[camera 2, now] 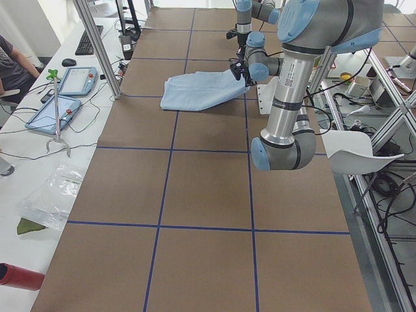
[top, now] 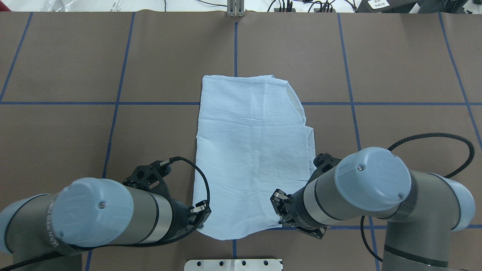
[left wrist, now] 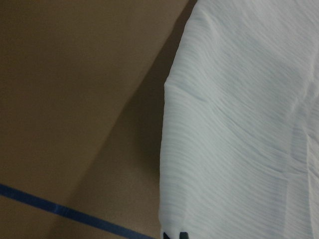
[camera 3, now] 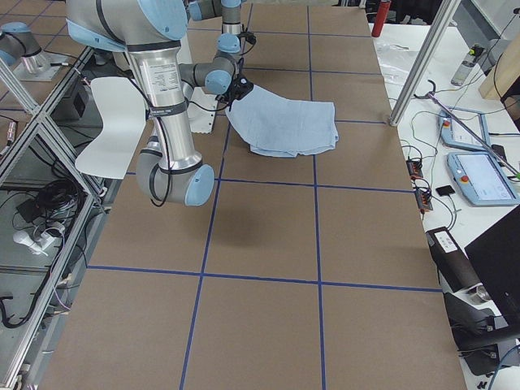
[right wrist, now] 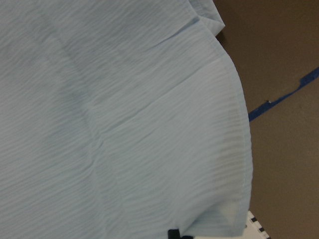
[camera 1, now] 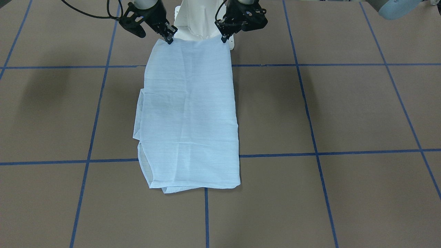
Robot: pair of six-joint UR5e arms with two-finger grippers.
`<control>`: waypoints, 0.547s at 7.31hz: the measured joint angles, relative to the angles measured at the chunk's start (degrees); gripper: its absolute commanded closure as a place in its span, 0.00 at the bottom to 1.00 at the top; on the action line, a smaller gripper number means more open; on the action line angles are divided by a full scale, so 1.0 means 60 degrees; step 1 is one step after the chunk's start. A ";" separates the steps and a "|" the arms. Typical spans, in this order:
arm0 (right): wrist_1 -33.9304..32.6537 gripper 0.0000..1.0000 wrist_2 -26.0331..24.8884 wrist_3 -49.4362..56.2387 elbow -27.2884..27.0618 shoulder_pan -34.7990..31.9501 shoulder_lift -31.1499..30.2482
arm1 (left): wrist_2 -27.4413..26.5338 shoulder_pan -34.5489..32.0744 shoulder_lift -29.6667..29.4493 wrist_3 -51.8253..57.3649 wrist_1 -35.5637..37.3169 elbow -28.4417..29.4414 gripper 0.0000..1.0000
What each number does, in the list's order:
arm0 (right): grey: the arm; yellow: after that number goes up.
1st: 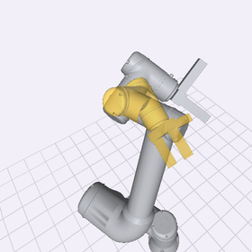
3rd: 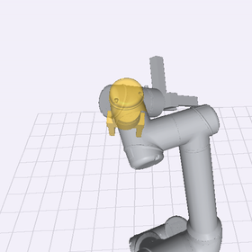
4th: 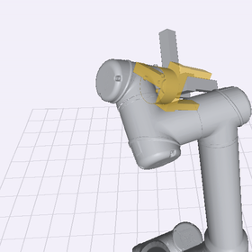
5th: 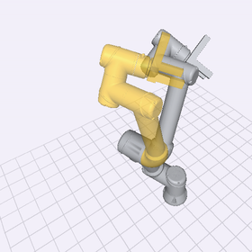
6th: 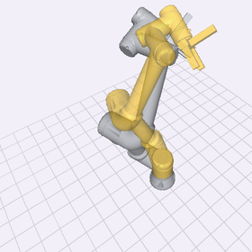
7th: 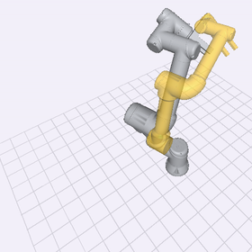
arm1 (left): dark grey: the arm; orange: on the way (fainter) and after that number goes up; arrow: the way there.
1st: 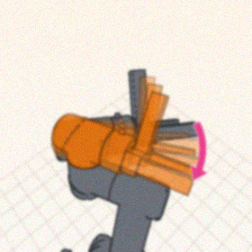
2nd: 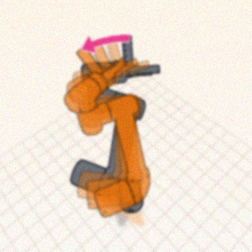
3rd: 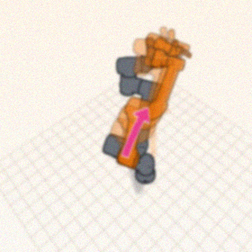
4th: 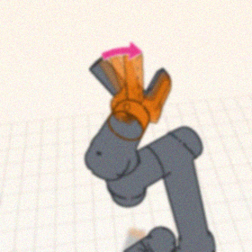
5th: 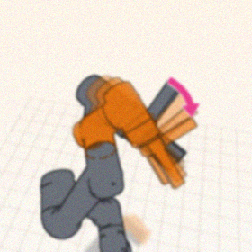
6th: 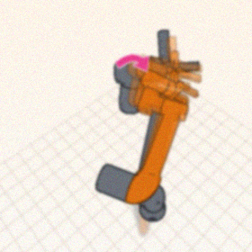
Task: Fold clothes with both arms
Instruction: 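Lift the near edge with both grippers and fold it toward the far edge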
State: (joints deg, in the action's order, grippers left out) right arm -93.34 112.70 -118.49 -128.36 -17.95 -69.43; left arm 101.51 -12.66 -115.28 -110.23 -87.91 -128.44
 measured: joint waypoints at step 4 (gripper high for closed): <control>0.0001 1.00 0.2302 -0.0014 -0.0513 -0.0675 0.0054 | 0.0884 0.0314 -0.0034 -0.0022 0.1281 -0.1491 1.00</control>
State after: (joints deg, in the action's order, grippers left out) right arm -93.34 126.51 -118.57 -131.44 -22.00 -69.11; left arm 106.81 -10.78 -115.49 -110.36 -80.22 -137.39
